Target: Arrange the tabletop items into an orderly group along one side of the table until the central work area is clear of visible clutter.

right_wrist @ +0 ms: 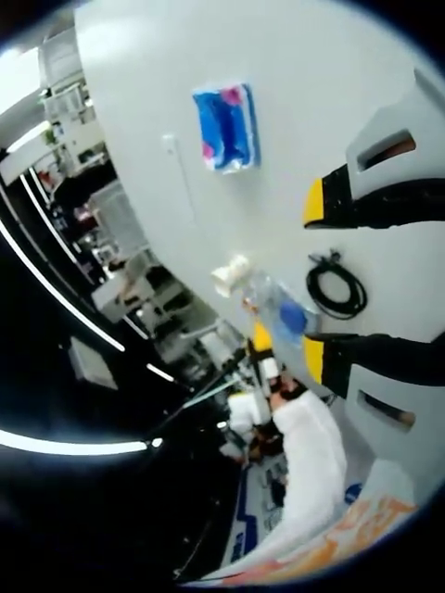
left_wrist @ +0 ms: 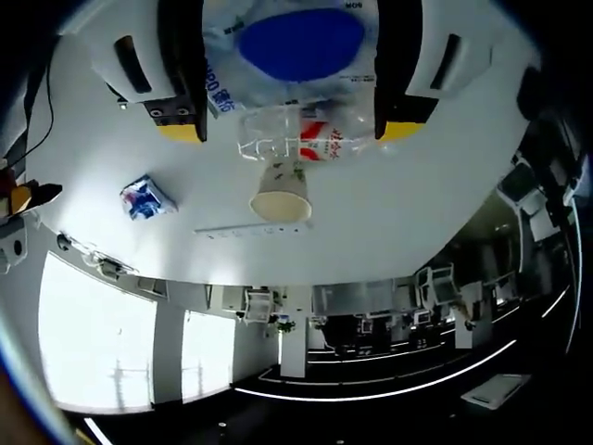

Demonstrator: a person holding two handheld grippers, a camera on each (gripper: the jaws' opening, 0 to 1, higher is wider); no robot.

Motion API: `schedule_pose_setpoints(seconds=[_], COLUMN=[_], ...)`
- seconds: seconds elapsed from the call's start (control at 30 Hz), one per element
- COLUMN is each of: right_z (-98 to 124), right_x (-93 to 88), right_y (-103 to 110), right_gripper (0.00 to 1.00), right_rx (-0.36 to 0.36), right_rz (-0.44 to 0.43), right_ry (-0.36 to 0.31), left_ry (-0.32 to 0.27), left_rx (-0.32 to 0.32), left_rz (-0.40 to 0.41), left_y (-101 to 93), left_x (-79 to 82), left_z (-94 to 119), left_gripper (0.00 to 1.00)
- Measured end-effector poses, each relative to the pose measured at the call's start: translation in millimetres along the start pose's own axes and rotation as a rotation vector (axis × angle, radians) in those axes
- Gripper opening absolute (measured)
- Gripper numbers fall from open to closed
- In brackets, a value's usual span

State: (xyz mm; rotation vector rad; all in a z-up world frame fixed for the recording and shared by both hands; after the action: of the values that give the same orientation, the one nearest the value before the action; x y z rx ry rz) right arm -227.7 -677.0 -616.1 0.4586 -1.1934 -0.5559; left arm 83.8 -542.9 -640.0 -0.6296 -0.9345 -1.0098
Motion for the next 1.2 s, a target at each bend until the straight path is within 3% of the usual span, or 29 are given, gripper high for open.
schedule_pose_setpoints(seconds=[0.37, 0.77, 1.2], right_z=[1, -7, -16], right_x=[-1.0, -1.8, -8.6], right_y=[-4, -4, -2], right_gripper=[0.42, 0.42, 0.44], right_rx=[-0.014, -0.008, -0.006], right_rz=[-0.023, -0.039, -0.043], right_ry=[0.004, 0.028, 0.085], left_ry=[0.003, 0.026, 0.08], left_rx=[0.001, 0.043, 0.103], left_rz=[0.018, 0.048, 0.088], left_y=[0.6, 19.6, 45.5], left_x=[-4.1, -20.8, -55.3], left_z=[-2, 10, 40], left_gripper=[0.74, 0.73, 0.74])
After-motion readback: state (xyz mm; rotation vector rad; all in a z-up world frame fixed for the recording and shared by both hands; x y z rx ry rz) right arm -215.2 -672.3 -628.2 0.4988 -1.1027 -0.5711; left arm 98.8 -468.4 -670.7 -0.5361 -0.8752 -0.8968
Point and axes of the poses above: the point that each gripper's makers call its tool centre point, and the gripper's own axes: z roughly backward along the fingers, y roughly to its left, x roughly out of its top, the point moved 6 cm from there along z, roughly backward along the fingers, and after that the axes turned 2 degrees about x, right-handed, at the moved point
